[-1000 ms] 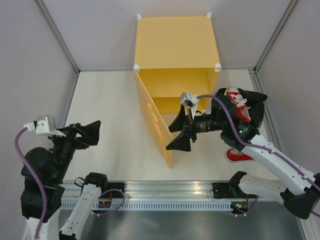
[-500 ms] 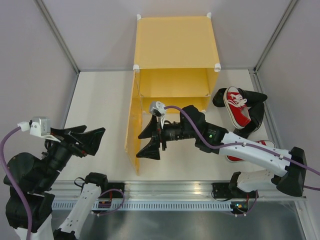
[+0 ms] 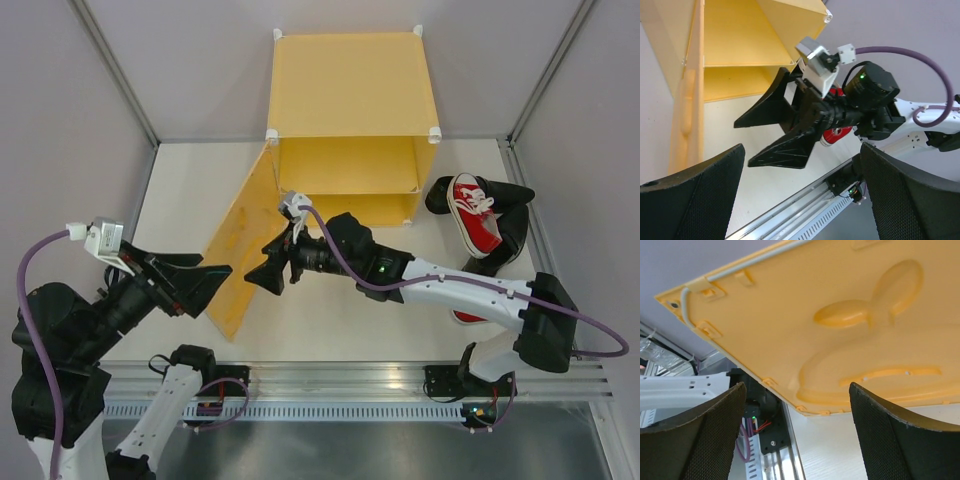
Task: Place and organize the shoes in the shoe cabinet
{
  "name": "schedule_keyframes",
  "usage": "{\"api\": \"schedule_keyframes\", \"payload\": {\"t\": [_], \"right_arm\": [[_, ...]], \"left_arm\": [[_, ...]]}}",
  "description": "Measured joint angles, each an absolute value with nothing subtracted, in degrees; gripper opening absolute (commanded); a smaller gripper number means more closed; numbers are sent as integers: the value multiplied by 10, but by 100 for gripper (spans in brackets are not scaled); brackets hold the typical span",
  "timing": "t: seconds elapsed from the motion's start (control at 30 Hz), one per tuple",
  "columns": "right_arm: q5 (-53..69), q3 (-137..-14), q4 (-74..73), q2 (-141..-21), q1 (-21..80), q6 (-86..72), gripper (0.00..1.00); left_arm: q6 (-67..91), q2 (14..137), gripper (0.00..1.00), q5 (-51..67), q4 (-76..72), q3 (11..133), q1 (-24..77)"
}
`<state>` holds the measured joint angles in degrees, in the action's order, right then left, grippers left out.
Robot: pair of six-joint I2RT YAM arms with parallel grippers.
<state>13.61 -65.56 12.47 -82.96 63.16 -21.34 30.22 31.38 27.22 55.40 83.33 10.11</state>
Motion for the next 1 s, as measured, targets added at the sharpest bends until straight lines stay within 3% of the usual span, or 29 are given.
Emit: {"api": "schedule_keyframes", "payload": {"t": [0.27, 0.57, 0.73, 1.0], "right_arm": [[88, -686, 143, -900, 632, -210, 84], [-44, -718, 135, -913, 632, -199, 91], [-146, -672, 68, -834, 632, -191, 98], [-321, -606, -62, -627, 626, -178, 98]], "left_arm": [[302, 312, 98, 274, 558, 840, 101], [300, 322, 98, 203, 555, 772, 101], [294, 370, 98, 114, 536, 711, 101], [277, 432, 99, -11, 455, 610, 101]]}}
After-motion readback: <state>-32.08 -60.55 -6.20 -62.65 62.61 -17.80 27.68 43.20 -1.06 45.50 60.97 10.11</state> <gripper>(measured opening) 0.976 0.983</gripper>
